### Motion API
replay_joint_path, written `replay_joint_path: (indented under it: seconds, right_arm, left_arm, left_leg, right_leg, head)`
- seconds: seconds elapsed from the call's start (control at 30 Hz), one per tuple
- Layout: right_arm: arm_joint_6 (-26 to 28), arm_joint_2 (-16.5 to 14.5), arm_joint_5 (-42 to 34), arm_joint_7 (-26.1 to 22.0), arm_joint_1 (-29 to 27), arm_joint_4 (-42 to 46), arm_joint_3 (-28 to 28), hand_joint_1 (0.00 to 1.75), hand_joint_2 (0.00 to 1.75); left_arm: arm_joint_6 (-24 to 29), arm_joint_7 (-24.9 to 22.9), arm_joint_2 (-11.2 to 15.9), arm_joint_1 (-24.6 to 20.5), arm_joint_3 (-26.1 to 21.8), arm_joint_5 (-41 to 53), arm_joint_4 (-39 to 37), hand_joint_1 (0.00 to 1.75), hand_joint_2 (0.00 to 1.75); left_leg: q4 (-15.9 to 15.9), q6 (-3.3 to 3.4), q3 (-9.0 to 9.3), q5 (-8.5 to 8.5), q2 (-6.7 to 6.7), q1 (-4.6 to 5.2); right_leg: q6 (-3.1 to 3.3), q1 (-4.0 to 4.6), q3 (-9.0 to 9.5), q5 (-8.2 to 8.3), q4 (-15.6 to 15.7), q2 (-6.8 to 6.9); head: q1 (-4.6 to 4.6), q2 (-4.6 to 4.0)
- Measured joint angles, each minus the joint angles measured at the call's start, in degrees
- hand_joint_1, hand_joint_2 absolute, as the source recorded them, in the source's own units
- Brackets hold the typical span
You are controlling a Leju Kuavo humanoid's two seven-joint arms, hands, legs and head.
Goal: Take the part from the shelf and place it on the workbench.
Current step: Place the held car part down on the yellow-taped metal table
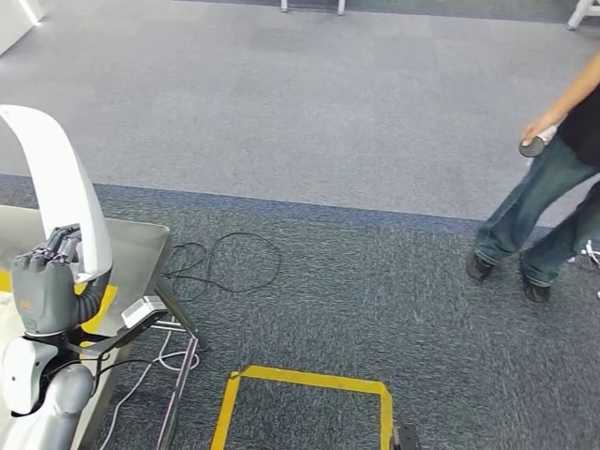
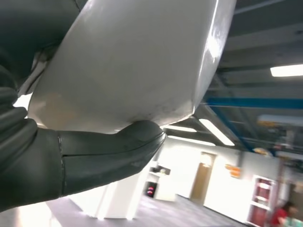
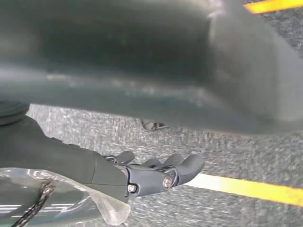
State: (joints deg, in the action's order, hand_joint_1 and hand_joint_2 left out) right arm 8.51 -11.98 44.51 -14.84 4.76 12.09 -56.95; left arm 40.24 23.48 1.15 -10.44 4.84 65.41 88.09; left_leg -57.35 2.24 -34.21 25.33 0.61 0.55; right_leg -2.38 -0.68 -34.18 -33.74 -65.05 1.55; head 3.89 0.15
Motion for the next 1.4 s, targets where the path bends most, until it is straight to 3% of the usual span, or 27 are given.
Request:
replay_joint_path:
  seconds: [0.07, 0.1, 0.13, 0.17, 0.23, 0.3, 0.37, 0.4, 0.47, 0.53, 0.6, 0.63, 0.67, 0.73, 0.8, 0.83, 0.9, 0.97, 1.03, 1.07, 1.1, 1.13, 1.17, 1.2, 1.27, 1.33, 1.4]
  right_arm:
    - [0.0, 0.0, 0.0, 0.0, -0.2, 0.0, 0.0, 0.00, 0.00]
    - [0.0, 0.0, -0.1, 0.0, -0.3, 0.0, 0.0, 0.00, 0.00]
    - [0.0, 0.0, -0.1, 0.0, -0.4, 0.0, 0.0, 0.00, 0.00]
    - [0.0, 0.0, -0.1, 0.0, -0.4, 0.0, 0.0, 0.00, 0.00]
    - [0.0, 0.0, 0.0, 0.0, -0.4, 0.0, 0.0, 0.00, 0.00]
    - [0.0, 0.0, 0.0, 0.0, -0.3, 0.0, 0.0, 0.00, 0.00]
    - [0.0, 0.0, 0.1, 0.0, -0.3, 0.0, 0.0, 0.00, 0.00]
    - [0.0, 0.0, 0.1, 0.0, -0.3, 0.0, 0.0, 0.00, 0.00]
    - [0.0, -0.1, 0.2, -0.1, -0.3, 0.0, 0.0, 0.00, 0.00]
    - [0.1, -0.1, 0.2, -0.1, -0.4, 0.0, 0.0, 0.00, 0.00]
    - [0.1, -0.1, 0.2, 0.0, -0.6, 0.0, 0.0, 0.00, 0.00]
    - [0.1, -0.1, 0.2, 0.0, -0.6, 0.0, 0.0, 0.00, 0.00]
    - [0.1, -0.1, 0.2, 0.0, -0.6, 0.0, 0.0, 0.00, 0.00]
    - [0.1, -0.1, 0.2, 0.0, -0.5, 0.0, 0.0, 0.00, 0.00]
    - [0.1, -0.1, 0.2, 0.0, -0.4, 0.0, 0.0, 0.00, 0.00]
    - [0.1, -0.1, 0.2, 0.0, -0.4, 0.0, 0.0, 0.00, 0.00]
    - [0.1, -0.1, 0.2, -0.1, -0.2, 0.0, 0.0, 0.00, 0.00]
    - [0.0, -0.1, 0.2, -0.1, 0.0, 0.0, 0.0, 0.00, 0.00]
    - [0.0, -0.1, 0.2, -0.1, 0.0, 0.0, 0.0, 0.00, 0.00]
    - [0.0, -0.1, 0.2, 0.0, -0.2, 0.0, 0.0, 0.00, 0.00]
    - [0.0, -0.1, 0.2, 0.0, -0.3, 0.0, 0.0, 0.00, 0.00]
    - [0.0, -0.1, 0.3, 0.0, -0.4, 0.0, 0.0, 0.00, 0.00]
    - [0.0, -0.1, 0.3, 0.0, -0.4, 0.0, 0.0, 0.00, 0.00]
    - [0.0, -0.1, 0.3, 0.0, -0.4, 0.0, 0.0, 0.00, 0.00]
    - [-0.1, -0.1, 0.3, 0.0, -0.4, 0.0, 0.0, 0.00, 0.00]
    - [-0.2, -0.1, 0.3, 0.0, -0.4, 0.0, 0.0, 0.00, 0.00]
    - [-0.3, -0.1, 0.3, 0.0, -0.4, 0.0, 0.0, 0.00, 0.00]
  left_arm:
    - [0.0, -0.5, 0.1, 0.0, 0.5, 0.2, -0.1, 1.75, 1.75]
    - [0.0, -0.9, 0.1, 0.0, 0.8, 0.3, -0.2, 1.75, 1.75]
    - [0.0, -1.3, 0.2, 0.1, 1.0, 0.5, -0.3, 1.75, 1.75]
    - [0.0, -1.6, 0.3, 0.1, 1.2, 0.5, -0.3, 1.75, 1.75]
    - [0.0, -2.0, 0.5, 0.0, 1.4, 0.6, -0.4, 1.75, 1.75]
    - [0.0, -2.3, 0.7, -0.1, 1.5, 0.6, -0.4, 1.75, 1.75]
    - [0.0, -2.7, 1.0, -0.1, 1.6, 0.7, -0.5, 1.75, 1.75]
    - [0.0, -2.9, 1.2, -0.1, 1.6, 0.6, -0.5, 1.75, 1.75]
    - [0.0, -3.2, 1.6, -0.3, 1.8, 0.6, -0.6, 1.75, 1.75]
    - [0.0, -3.4, 1.9, -0.5, 2.1, 0.6, -0.7, 1.75, 1.75]
    - [0.0, -3.6, 2.0, -0.4, 2.4, 0.5, -0.9, 1.75, 1.75]
    - [0.0, -3.6, 2.2, -0.4, 2.5, 0.5, -1.0, 1.75, 1.75]
    - [0.0, -3.7, 2.3, -0.4, 2.5, 0.5, -1.1, 1.75, 1.75]
    - [0.0, -3.8, 2.5, -0.5, 2.6, 0.4, -1.2, 1.75, 1.75]
    - [0.0, -3.9, 2.6, -0.8, 2.7, 0.4, -1.2, 1.75, 1.75]
    - [0.0, -3.9, 2.6, -0.9, 2.8, 0.4, -1.3, 1.75, 1.75]
    - [0.0, -4.0, 2.9, -0.9, 2.8, 0.4, -1.3, 1.75, 1.75]
    - [0.1, -4.0, 3.0, -1.0, 2.9, 0.4, -1.3, 1.75, 1.75]
    - [0.1, -4.0, 3.0, -1.2, 3.0, 0.3, -1.4, 1.75, 1.75]
    - [0.1, -4.0, 3.0, -1.2, 3.0, 0.3, -1.4, 1.75, 1.75]
    - [0.1, -4.0, 2.9, -1.1, 3.2, 0.4, -1.5, 1.75, 1.75]
    - [0.1, -4.0, 2.9, -1.0, 3.3, 0.4, -1.6, 1.75, 1.75]
    - [0.1, -4.1, 2.9, -1.0, 3.5, 0.4, -1.7, 1.75, 1.75]
    - [0.1, -4.1, 2.9, -1.0, 3.6, 0.4, -1.8, 1.75, 1.75]
    - [0.1, -4.1, 2.9, -1.1, 3.8, 0.4, -1.9, 1.75, 1.75]
    - [0.1, -4.1, 2.9, -1.3, 4.0, 0.4, -2.0, 1.75, 1.75]
    - [0.1, -4.2, 3.0, -1.3, 4.0, 0.4, -2.2, 1.75, 1.75]
  left_leg:
    - [0.0, 0.27, 0.04, 0.05, -1.70, 0.06]
    - [0.0, 0.29, 0.10, 0.07, -2.69, 0.10]
    - [-0.1, 0.29, 0.22, 0.10, -3.65, 0.12]
    - [-0.1, 0.23, 0.38, 0.16, -4.55, 0.12]
    - [-0.3, -0.06, 0.47, 0.39, -6.16, 0.09]
    - [-0.6, -0.65, 0.04, 0.44, -7.63, -0.11]
    - [-0.6, -1.37, -0.39, 0.27, -9.07, -0.44]
    - [-0.8, -1.69, -0.54, 0.42, -8.75, -0.45]
    - [-4.0, -2.29, -1.98, 2.36, -5.60, -0.30]
    - [-11.2, -2.86, -5.41, 5.84, -2.11, -0.39]
    - [-16.8, -3.29, -8.28, 7.34, -1.26, -0.72]
    - [-16.7, -3.42, -8.33, 6.54, -1.06, -0.87]
    - [-14.4, -3.45, -7.23, 4.81, -0.75, -0.96]
    - [-6.3, -3.14, -3.10, 1.05, 1.48, -0.69]
    - [-1.1, -2.52, -0.60, -0.24, 3.49, -0.15]
    - [-0.6, -2.24, -0.43, 0.03, 3.65, 0.11]
    - [-0.2, -1.67, -0.39, -0.07, 2.27, 0.00]
    - [0.2, -0.98, 0.03, -0.25, 0.95, -0.39]
    - [0.4, -0.52, 0.22, -0.27, -0.36, -0.61]
    - [0.4, -0.42, 0.21, -0.24, -1.14, -0.61]
    - [0.4, -0.39, 0.24, -0.22, -1.98, -0.61]
    - [0.3, -0.40, 0.29, -0.19, -2.88, -0.62]
    - [0.3, -0.47, 0.37, -0.13, -3.76, -0.67]
    - [0.2, -0.62, 0.45, -0.03, -4.60, -0.76]
    - [-0.4, -1.18, 0.27, 0.30, -6.10, -0.84]
    - [-0.8, -1.90, -0.29, 0.34, -7.45, -0.92]
    - [-0.7, -2.55, -0.64, 0.16, -8.55, -1.15]
  right_leg:
    - [0.00, 0.05, -4.45, -2.50, -7.8, -1.30]
    - [0.05, 0.08, -5.77, -2.25, -9.4, -1.45]
    - [0.17, 0.10, -5.99, -0.84, -8.7, -1.59]
    - [0.31, 0.09, -5.05, 1.45, -5.8, -1.91]
    - [0.53, -0.25, -1.67, 5.60, 2.4, -4.73]
    - [0.61, -0.49, 0.43, 6.64, 6.7, -7.23]
    - [0.89, -0.38, 0.86, 6.42, 7.1, -6.59]
    - [1.16, -0.38, 1.05, 6.49, 7.4, -5.83]
    - [1.83, -0.44, 1.58, 6.56, 7.9, -4.13]
    - [2.30, -0.28, 1.97, 6.32, 8.0, -2.30]
    - [2.43, -0.20, 2.21, 5.98, 8.0, -0.46]
    - [2.41, -0.20, 2.36, 5.82, 8.0, 0.38]
    - [2.36, -0.20, 2.58, 5.64, 8.0, 1.17]
    - [2.04, -0.06, 3.16, 5.17, 8.0, 2.57]
    - [1.49, 0.27, 3.53, 4.69, 7.9, 3.80]
    - [1.23, 0.41, 3.65, 4.52, 8.0, 4.43]
    - [0.67, 0.39, 4.00, 4.09, 8.0, 5.20]
    - [0.20, 0.21, 3.12, 2.37, 5.5, 2.80]
    - [0.02, 0.06, -0.56, -1.00, -1.7, -0.50]
    - [-0.03, 0.04, -2.90, -2.44, -5.9, -1.16]
    - [-0.06, 0.05, -4.73, -2.96, -8.8, -1.39]
    - [-0.06, 0.04, -5.62, -2.30, -9.5, -1.48]
    - [-0.02, 0.01, -5.34, -0.49, -7.9, -1.60]
    - [-0.01, -0.08, -4.03, 2.03, -4.2, -2.05]
    - [-0.06, -0.53, -0.77, 5.37, 3.5, -4.91]
    - [0.12, -0.74, 0.74, 5.81, 6.5, -6.72]
    - [0.71, -0.67, 1.00, 5.84, 6.7, -5.52]
  head:
    - [0.05, 0.00]
    - [0.05, 0.00]
    - [0.04, 0.00]
    - [0.04, 0.00]
    - [0.02, 0.00]
    - [-0.01, 0.00]
    - [-0.02, 0.00]
    - [-0.01, 0.00]
    - [-0.36, 0.00]
    - [-0.70, 0.00]
    - [-0.72, 0.00]
    - [-0.72, 0.00]
    - [-0.73, 0.00]
    - [-0.74, 0.00]
    - [-0.73, 0.00]
    - [-0.75, 0.00]
    - [-0.75, 0.00]
    - [-0.55, 0.00]
    - [-0.26, 0.00]
    - [-0.17, 0.00]
    - [-0.18, 0.00]
    - [-0.16, 0.00]
    - [-0.17, 0.00]
    - [-0.16, 0.00]
    - [-0.20, 0.00]
    - [-0.23, 0.00]
    - [-0.22, 0.00]
